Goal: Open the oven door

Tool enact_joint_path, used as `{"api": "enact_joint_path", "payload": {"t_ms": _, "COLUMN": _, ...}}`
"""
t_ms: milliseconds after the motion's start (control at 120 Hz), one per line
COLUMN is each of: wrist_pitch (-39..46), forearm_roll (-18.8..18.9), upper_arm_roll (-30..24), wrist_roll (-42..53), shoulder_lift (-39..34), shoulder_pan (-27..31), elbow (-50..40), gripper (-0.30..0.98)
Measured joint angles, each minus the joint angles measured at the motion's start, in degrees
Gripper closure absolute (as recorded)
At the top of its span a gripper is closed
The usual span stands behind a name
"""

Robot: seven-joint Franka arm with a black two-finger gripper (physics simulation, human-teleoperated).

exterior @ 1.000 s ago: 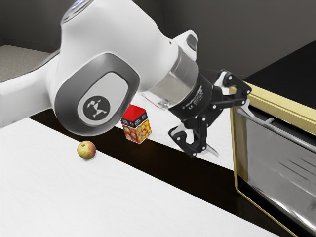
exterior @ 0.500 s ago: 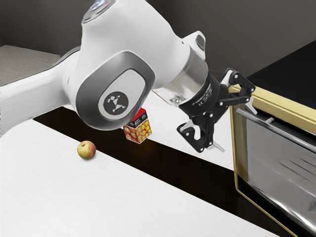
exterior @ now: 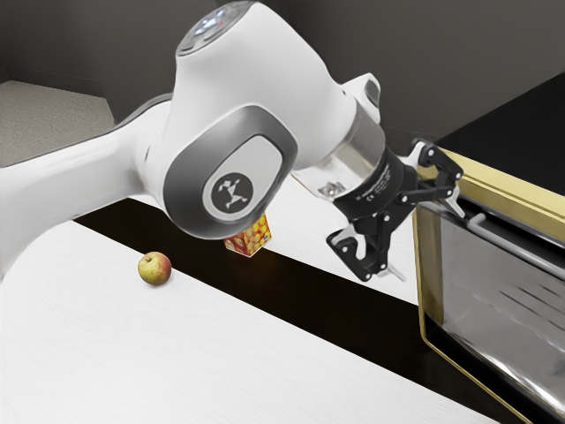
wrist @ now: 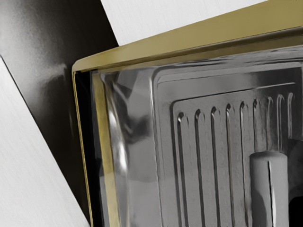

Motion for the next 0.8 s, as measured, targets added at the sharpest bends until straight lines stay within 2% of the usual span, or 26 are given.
{"api": "enact_joint_path", "payload": {"t_ms": 167, "wrist_pitch": 1.9, "forearm_roll": 1.1, "upper_arm_roll": 0.2, "wrist_roll": 0.1, "shoulder_lift": -9.4, "shoulder_pan": 1.0, "elbow": -12.9, "gripper": 0.0}}
{"api": "enact_joint_path", "payload": {"t_ms": 233, "wrist_pitch": 3.2, "forearm_roll": 1.9, "upper_arm_roll": -2.0, "wrist_roll": 0.2, "shoulder_lift": -13.9, "shoulder_pan": 4.8, "elbow": -18.6, "gripper": 0.0}}
{"api": "enact_joint_path", "payload": {"t_ms": 350, "wrist_pitch": 4.8, "forearm_roll": 0.0, "upper_arm_roll": -6.1, "wrist_roll": 0.2, "shoulder_lift": -18.2, "shoulder_pan": 9.4, "elbow": -23.4, "gripper": 0.0}}
{"api": "enact_joint_path", "payload": {"t_ms": 417, "wrist_pitch": 5.9, "forearm_roll": -1.9, "upper_arm_roll": -12.3, "wrist_roll": 0.1, "shoulder_lift": -24.5, "shoulder_pan": 15.2, "elbow": -29.3, "gripper": 0.0}}
{"api": "enact_joint_path", "payload": {"t_ms": 450, "wrist_pitch": 6.3, "forearm_roll": -4.1, "upper_arm_roll": -18.0, "wrist_roll": 0.0, "shoulder_lift": -30.0, "shoulder_pan": 20.9, "elbow": -33.4, "gripper": 0.0}}
{"api": "enact_joint_path", "payload": {"t_ms": 517, "wrist_pitch": 6.2, "forearm_roll": -10.4, "upper_arm_roll": -32.4, "wrist_roll": 0.5, "shoulder_lift": -44.5, "shoulder_pan": 37.1, "elbow": -39.1, "gripper": 0.0}}
{"api": "enact_joint_path", "payload": {"t_ms": 550, "wrist_pitch": 5.4, "forearm_roll": -12.9, "upper_arm_roll": -36.6, "wrist_roll": 1.0, "shoulder_lift": -49.7, "shoulder_pan": 43.0, "elbow": -40.0, "gripper": 0.0}}
{"api": "enact_joint_path", "payload": {"t_ms": 583, "wrist_pitch": 2.9, "forearm_roll": -13.9, "upper_arm_roll": -37.9, "wrist_roll": 1.9, "shoulder_lift": -50.9, "shoulder_pan": 46.7, "elbow": -37.3, "gripper": 0.0}}
{"api": "enact_joint_path", "payload": {"t_ms": 608, "wrist_pitch": -0.4, "forearm_roll": -13.0, "upper_arm_roll": -36.5, "wrist_roll": 3.0, "shoulder_lift": -48.8, "shoulder_pan": 48.4, "elbow": -32.0, "gripper": 0.0}}
{"api": "enact_joint_path", "payload": {"t_ms": 633, "wrist_pitch": -4.6, "forearm_roll": -11.4, "upper_arm_roll": -32.6, "wrist_roll": 4.5, "shoulder_lift": -43.6, "shoulder_pan": 47.7, "elbow": -24.3, "gripper": 0.01}}
{"api": "enact_joint_path", "payload": {"t_ms": 667, "wrist_pitch": -10.7, "forearm_roll": -7.2, "upper_arm_roll": -24.9, "wrist_roll": 6.2, "shoulder_lift": -35.4, "shoulder_pan": 40.1, "elbow": -14.0, "gripper": 0.0}}
{"api": "enact_joint_path", "payload": {"t_ms": 708, "wrist_pitch": -17.2, "forearm_roll": -1.4, "upper_arm_roll": -9.4, "wrist_roll": 7.5, "shoulder_lift": -27.0, "shoulder_pan": 22.8, "elbow": -5.1, "gripper": 0.0}}
{"api": "enact_joint_path", "payload": {"t_ms": 733, "wrist_pitch": -20.5, "forearm_roll": 1.1, "upper_arm_roll": -1.8, "wrist_roll": 8.0, "shoulder_lift": -23.7, "shoulder_pan": 15.0, "elbow": -1.9, "gripper": 0.0}}
{"api": "enact_joint_path", "payload": {"t_ms": 758, "wrist_pitch": -23.4, "forearm_roll": 3.1, "upper_arm_roll": 2.9, "wrist_roll": 8.6, "shoulder_lift": -21.2, "shoulder_pan": 10.7, "elbow": 0.0, "gripper": 0.0}}
{"api": "enact_joint_path", "payload": {"t_ms": 800, "wrist_pitch": -27.5, "forearm_roll": 4.6, "upper_arm_roll": 6.2, "wrist_roll": 9.9, "shoulder_lift": -17.5, "shoulder_pan": 10.6, "elbow": 1.5, "gripper": 0.0}}
